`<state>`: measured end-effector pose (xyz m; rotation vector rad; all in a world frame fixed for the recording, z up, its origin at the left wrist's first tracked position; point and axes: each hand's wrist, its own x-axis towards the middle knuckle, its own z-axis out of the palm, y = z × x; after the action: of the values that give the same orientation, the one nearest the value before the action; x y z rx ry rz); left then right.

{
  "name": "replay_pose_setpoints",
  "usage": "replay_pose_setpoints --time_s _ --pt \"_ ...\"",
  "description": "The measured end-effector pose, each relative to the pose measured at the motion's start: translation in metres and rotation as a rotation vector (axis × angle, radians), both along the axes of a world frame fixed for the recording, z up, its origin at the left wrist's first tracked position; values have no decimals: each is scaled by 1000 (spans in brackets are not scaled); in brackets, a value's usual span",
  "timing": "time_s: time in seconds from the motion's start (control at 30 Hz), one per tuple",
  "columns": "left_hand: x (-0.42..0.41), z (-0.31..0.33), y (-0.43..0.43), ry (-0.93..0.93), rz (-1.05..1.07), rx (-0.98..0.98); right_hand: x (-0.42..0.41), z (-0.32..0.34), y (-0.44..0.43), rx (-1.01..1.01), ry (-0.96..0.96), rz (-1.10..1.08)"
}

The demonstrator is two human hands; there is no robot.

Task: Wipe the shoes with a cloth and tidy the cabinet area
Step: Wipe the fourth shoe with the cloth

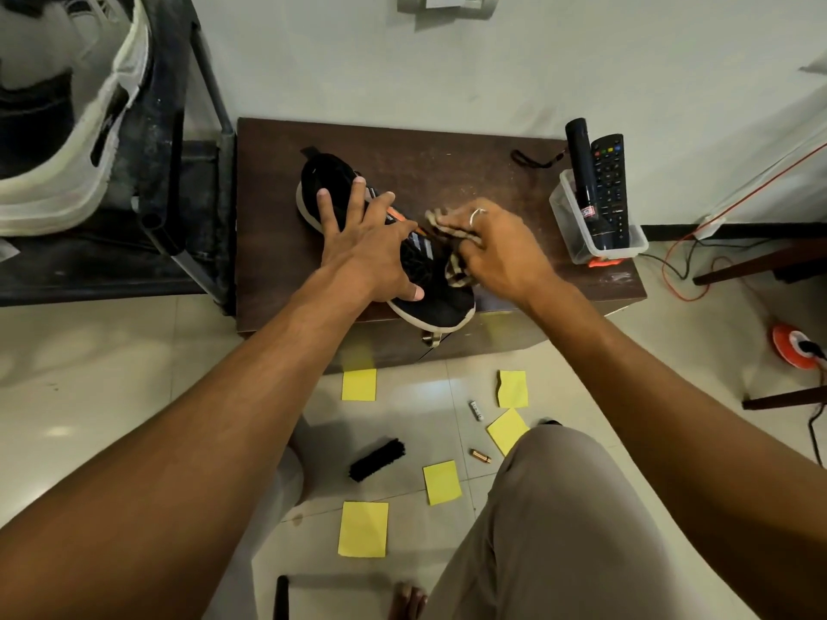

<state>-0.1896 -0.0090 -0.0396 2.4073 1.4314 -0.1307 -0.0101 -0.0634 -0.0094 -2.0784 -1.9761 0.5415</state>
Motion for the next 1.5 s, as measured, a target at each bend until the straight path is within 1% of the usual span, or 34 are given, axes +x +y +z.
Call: replay_pose_setpoints --time_s 0.03,0.1,0.2,0.27,0.37,0.43,0.47,0.5,0.53,0.6,0.63,0.7,0.77,0.87,0.93,1.0,1.03,1.1,1.13,1.23,1.27,1.33,1.5 --pt "1 0 -1 5 0 2 -2 -8 -2 9 -33 38" --pt "2 -1 -1 14 -1 11 -6 -19 -4 -46 -92 86" --pt "2 -1 -2 26 4 26 -5 -13 -3 -90 -227 106" --pt "3 -1 -2 22 4 33 -4 -4 -8 -175 -284 95" --pt "2 -1 -3 19 6 36 -3 5 -13 -337 -292 125" --pt "1 -1 -3 18 7 27 -2 11 -11 -411 -239 139" --pt "1 0 -3 14 7 22 0 13 -8 -396 -174 116" --pt "1 1 -3 10 6 16 -1 14 -5 -339 -98 70" --pt "1 1 -2 7 6 11 -2 12 -3 -222 -44 19" --pt "1 2 -2 15 7 7 -8 3 0 29 -47 -6" --pt "1 1 -2 22 7 6 -12 -3 1 76 -88 36" --pt "2 0 -2 34 2 12 -18 -16 0 19 -194 128" --pt "2 0 -2 37 1 13 -19 -19 1 -28 -275 153" --pt "2 1 -2 40 0 9 -13 -11 -2 -88 -301 126" --pt "3 1 -3 36 3 19 -10 -4 -7 -188 -331 110" --pt "3 1 -3 29 4 25 -11 6 -7 -322 -373 138" --pt "2 1 -4 25 6 25 -12 13 -6 -392 -367 147" --pt "2 0 -3 14 9 19 -10 23 0 -455 -271 128" --pt "2 1 -2 8 10 13 -8 23 5 -410 -210 96" --pt "2 0 -1 4 13 8 -6 11 8 -110 -112 -29" --pt "2 0 -1 11 13 11 -8 4 5 -80 -99 -15" --pt "3 0 -2 17 11 16 -9 -8 -3 -135 -112 32" --pt "3 0 -3 5 15 31 0 -2 -14 -285 -204 16"
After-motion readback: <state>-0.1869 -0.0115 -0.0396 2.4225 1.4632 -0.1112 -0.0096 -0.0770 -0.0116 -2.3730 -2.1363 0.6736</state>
